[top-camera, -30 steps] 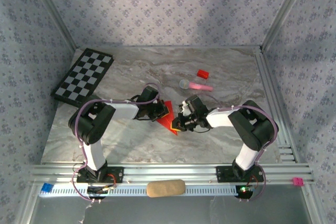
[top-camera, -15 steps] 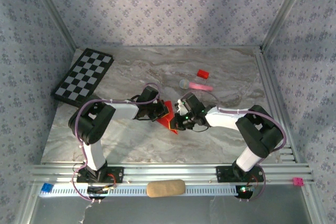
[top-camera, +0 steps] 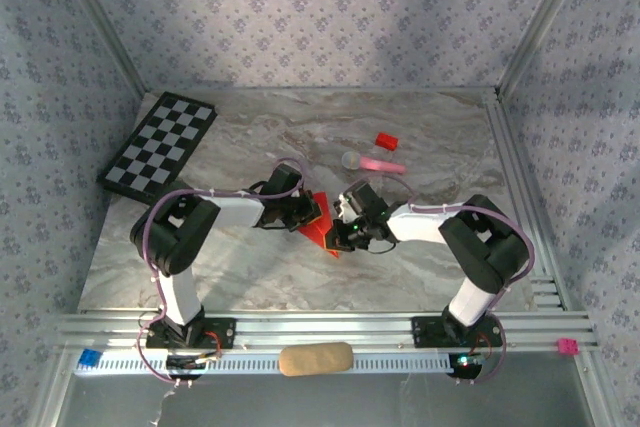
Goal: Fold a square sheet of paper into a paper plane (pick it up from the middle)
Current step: Fourth fold the wing at the center of the table.
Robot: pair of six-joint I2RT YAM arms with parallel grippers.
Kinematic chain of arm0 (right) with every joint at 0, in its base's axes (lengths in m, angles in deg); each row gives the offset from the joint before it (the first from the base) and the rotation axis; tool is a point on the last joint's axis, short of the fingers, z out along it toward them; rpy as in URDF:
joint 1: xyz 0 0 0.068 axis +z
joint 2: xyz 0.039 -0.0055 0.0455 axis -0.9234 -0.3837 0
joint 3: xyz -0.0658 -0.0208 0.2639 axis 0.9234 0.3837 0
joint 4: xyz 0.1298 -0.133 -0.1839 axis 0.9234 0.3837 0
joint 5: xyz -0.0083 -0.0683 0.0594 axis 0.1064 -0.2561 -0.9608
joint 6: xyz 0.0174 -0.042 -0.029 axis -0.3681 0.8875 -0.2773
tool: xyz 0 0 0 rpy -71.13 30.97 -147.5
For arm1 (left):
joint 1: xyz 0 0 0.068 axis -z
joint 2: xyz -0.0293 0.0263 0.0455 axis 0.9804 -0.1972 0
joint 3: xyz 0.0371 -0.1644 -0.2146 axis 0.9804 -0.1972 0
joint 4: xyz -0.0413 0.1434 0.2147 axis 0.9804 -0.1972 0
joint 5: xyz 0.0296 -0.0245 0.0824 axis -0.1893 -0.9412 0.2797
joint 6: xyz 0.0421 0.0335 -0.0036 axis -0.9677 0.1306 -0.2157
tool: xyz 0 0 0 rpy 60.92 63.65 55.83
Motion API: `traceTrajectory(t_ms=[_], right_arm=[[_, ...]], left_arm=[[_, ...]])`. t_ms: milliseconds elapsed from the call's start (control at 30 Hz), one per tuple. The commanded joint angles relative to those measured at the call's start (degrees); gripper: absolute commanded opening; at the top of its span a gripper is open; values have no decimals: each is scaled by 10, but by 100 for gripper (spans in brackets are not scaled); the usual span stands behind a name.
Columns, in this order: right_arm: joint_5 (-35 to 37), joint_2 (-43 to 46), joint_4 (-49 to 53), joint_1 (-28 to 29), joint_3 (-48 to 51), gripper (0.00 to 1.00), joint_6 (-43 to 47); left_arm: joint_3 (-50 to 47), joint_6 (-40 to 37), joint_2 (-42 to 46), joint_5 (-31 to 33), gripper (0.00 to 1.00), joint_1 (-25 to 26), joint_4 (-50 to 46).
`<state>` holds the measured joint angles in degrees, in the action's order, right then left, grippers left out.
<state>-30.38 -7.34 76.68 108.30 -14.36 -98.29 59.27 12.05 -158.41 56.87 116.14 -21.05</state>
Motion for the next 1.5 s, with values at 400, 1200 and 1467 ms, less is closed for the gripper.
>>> traceTrajectory(t_ms=[400,1200,1467], right_arm=[[-8,2,-11,-6,44,5,-13],[-12,99,15,-6,130,5,-46],[13,112,89,-19,2,2,-21]], left_arm=[[-11,-6,-10,21,5,-4,-36],[-17,0,-12,20,4,-7,-26],[-16,0,-15,17,4,-5,-20]])
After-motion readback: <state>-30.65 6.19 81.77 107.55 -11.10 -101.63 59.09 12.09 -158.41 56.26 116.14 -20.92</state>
